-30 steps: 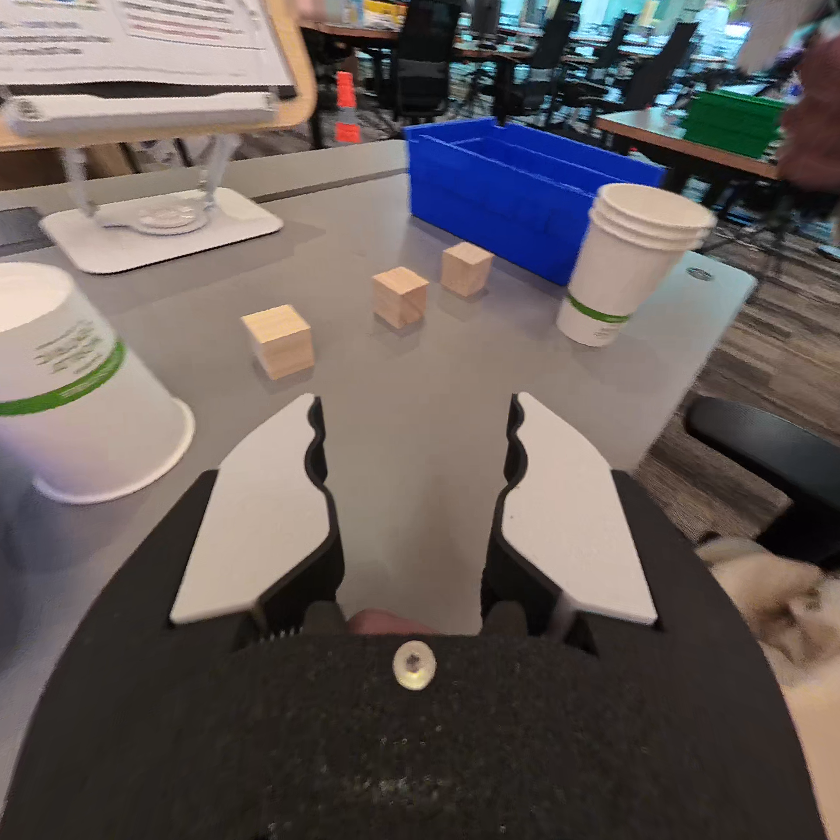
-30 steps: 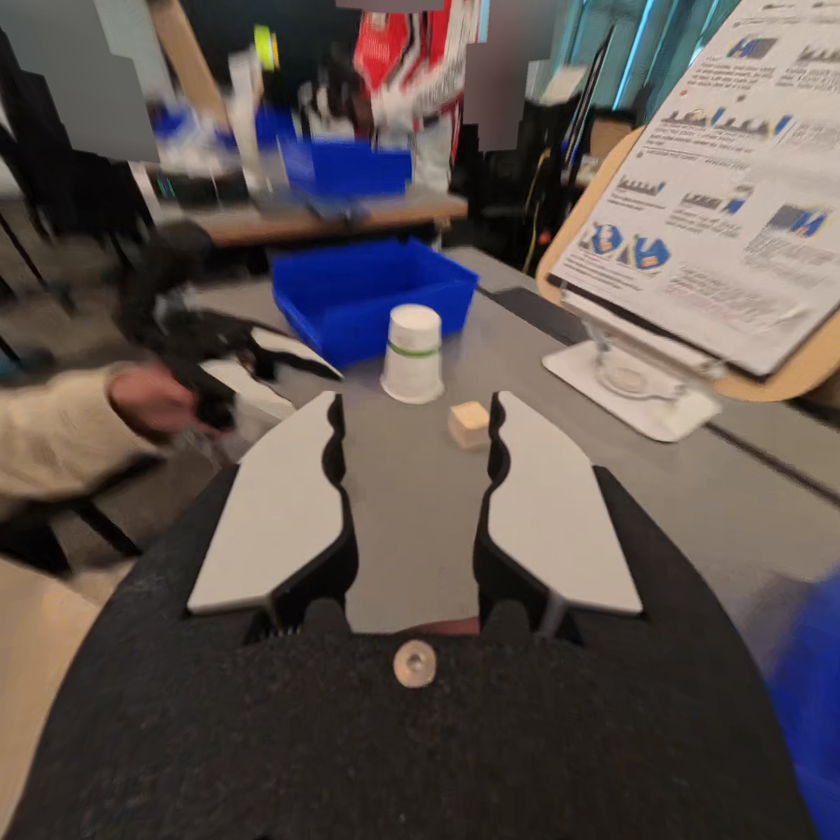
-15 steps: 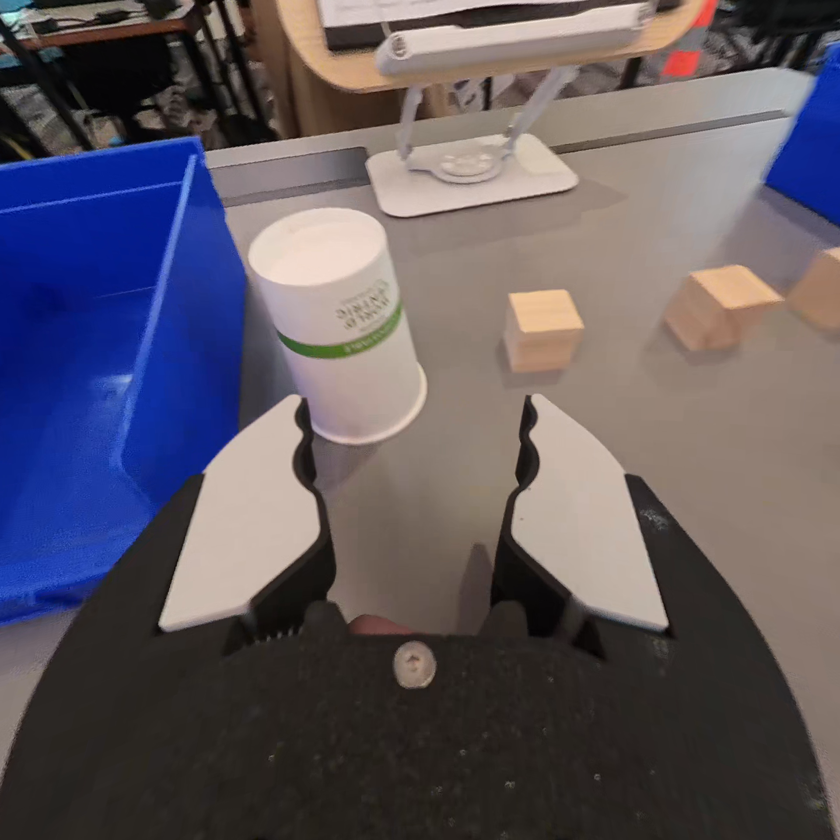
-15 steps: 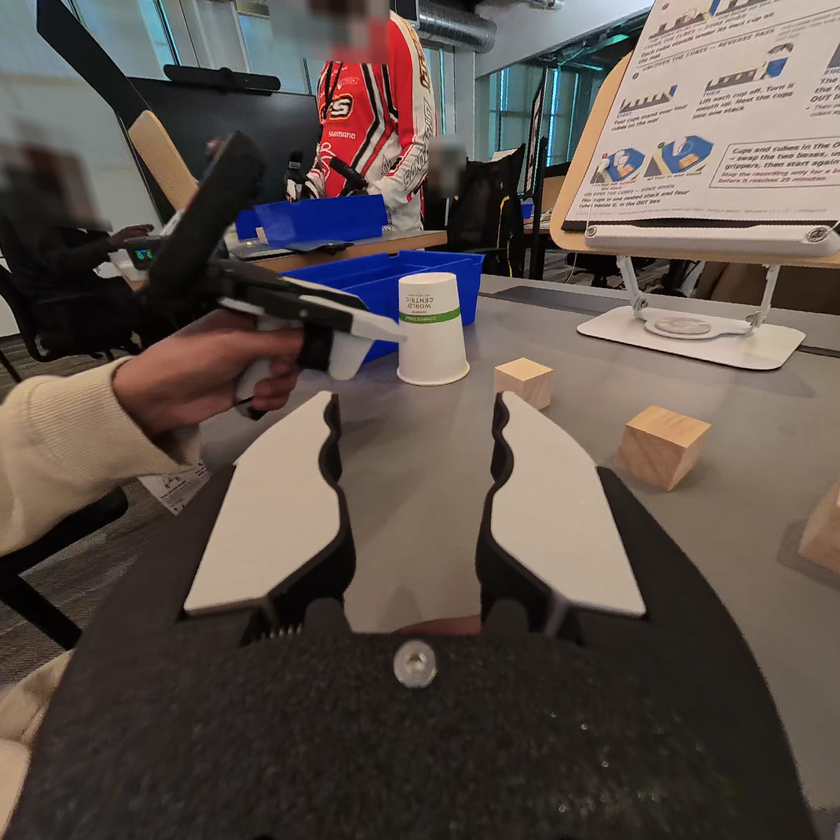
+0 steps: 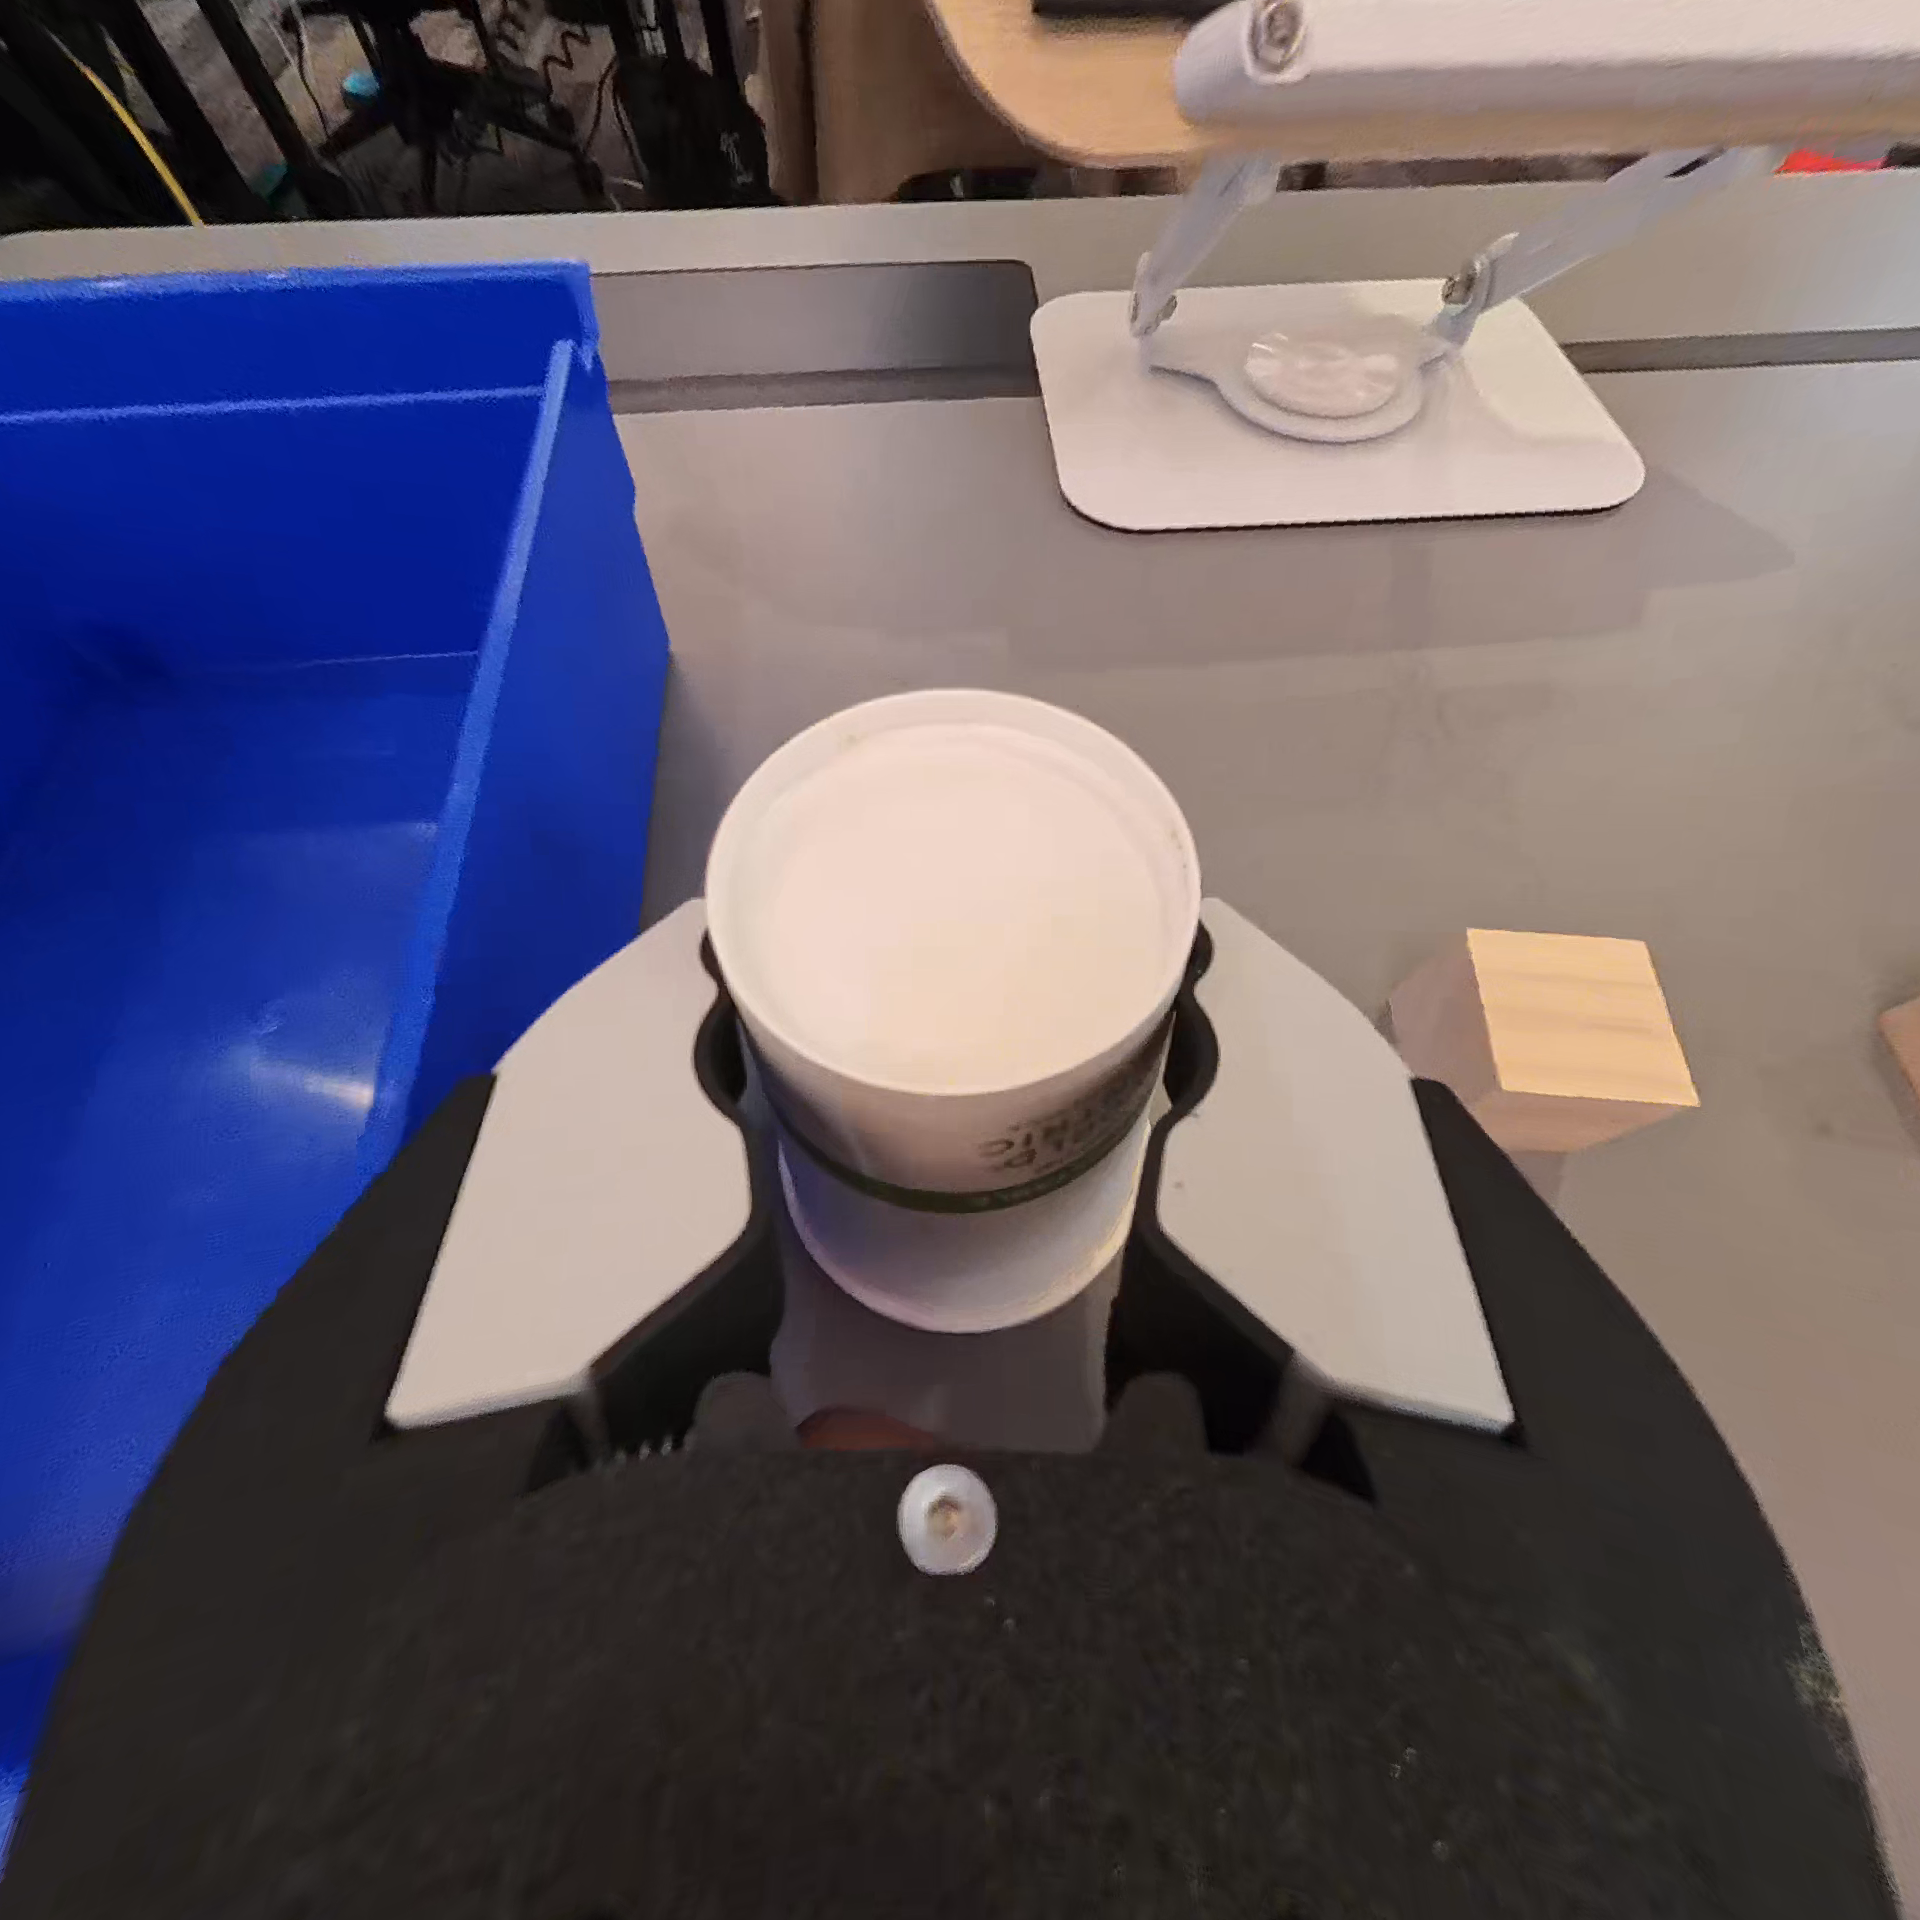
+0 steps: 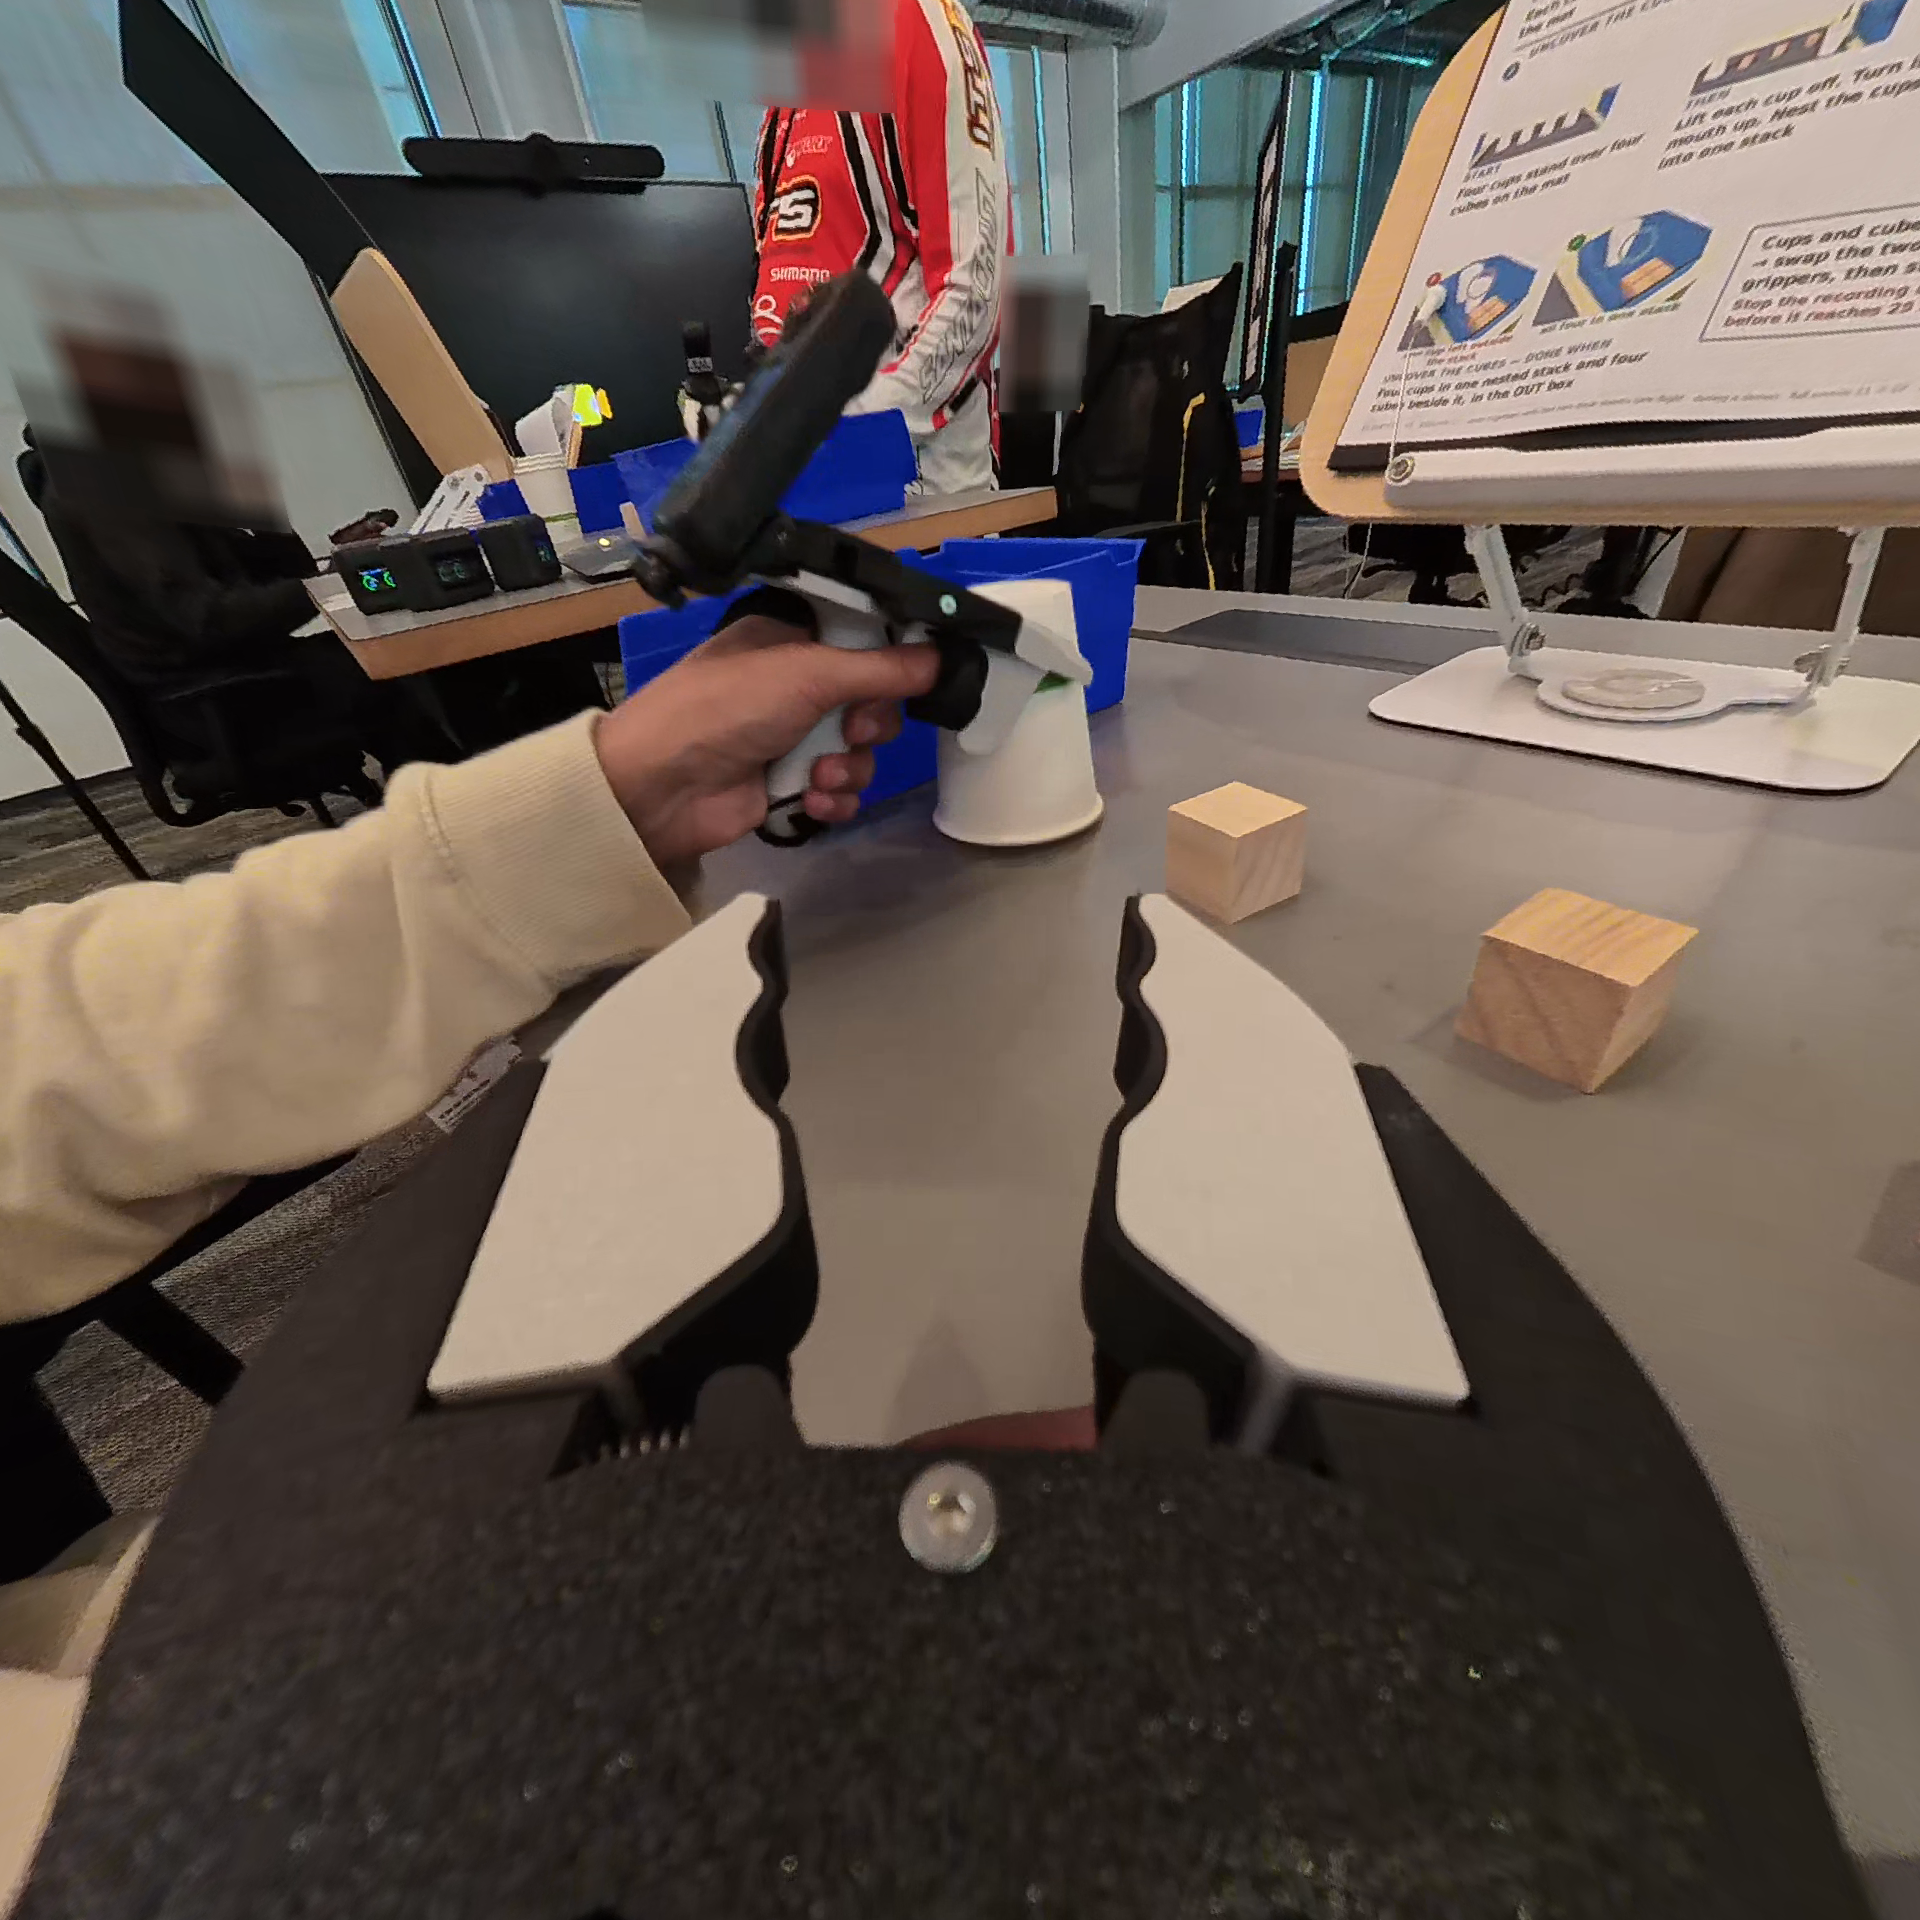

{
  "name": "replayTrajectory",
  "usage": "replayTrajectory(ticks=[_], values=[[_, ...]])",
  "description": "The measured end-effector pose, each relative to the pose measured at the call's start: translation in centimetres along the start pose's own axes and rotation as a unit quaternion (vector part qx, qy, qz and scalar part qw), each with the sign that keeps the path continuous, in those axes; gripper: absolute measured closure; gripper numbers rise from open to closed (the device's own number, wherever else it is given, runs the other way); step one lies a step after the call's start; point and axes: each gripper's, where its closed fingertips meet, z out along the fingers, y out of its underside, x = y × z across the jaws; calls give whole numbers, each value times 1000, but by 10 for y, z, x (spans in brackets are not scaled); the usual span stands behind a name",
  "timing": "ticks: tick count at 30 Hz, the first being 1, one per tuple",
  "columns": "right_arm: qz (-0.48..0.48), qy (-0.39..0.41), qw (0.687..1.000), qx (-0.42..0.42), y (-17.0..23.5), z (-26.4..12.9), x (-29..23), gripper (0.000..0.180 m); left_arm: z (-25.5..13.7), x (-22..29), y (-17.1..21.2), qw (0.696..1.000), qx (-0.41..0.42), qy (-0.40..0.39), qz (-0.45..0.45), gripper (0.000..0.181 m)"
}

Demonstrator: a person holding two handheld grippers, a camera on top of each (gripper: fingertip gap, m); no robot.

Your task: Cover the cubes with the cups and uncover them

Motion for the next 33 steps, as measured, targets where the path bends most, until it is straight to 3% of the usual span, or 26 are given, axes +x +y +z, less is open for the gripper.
replayTrajectory(ticks=[4,7,9,11,13,17,20,24,25,27,30,33], values=[[21,-12,1000,-5,2,2,3,119,-37,7,-39,997,57,59,-6,101],[63,-37,997,-4,-5,4,4,119,-90,24,-86,974,144,171,-40,101],[111,-67,992,4,-17,7,1,120,-130,42,-109,932,199,290,-87,101],[168,-102,980,22,-35,12,-5,121,-172,58,-121,866,254,409,-134,101],[246,-151,956,44,-59,17,-17,122,-199,67,-122,810,297,479,-161,101],[403,-252,872,112,-114,23,-35,130,-208,91,-98,766,284,553,-164,101],[461,-264,842,92,-113,37,-35,129,-218,110,-83,727,263,613,-160,101],[516,-303,796,93,-110,41,-38,136,-226,136,-67,723,253,635,-99,101],[517,-310,792,90,-108,41,-40,143,-226,142,-63,725,249,637,-87,101],[512,-334,785,102,-108,35,-41,175,-225,152,-57,728,239,638,-74,101],[506,-328,792,98,-103,33,-36,177,-218,157,-51,735,207,641,-85,100],[465,-300,828,92,-99,30,-30,178,-219,150,-49,734,194,643,-99,91]])
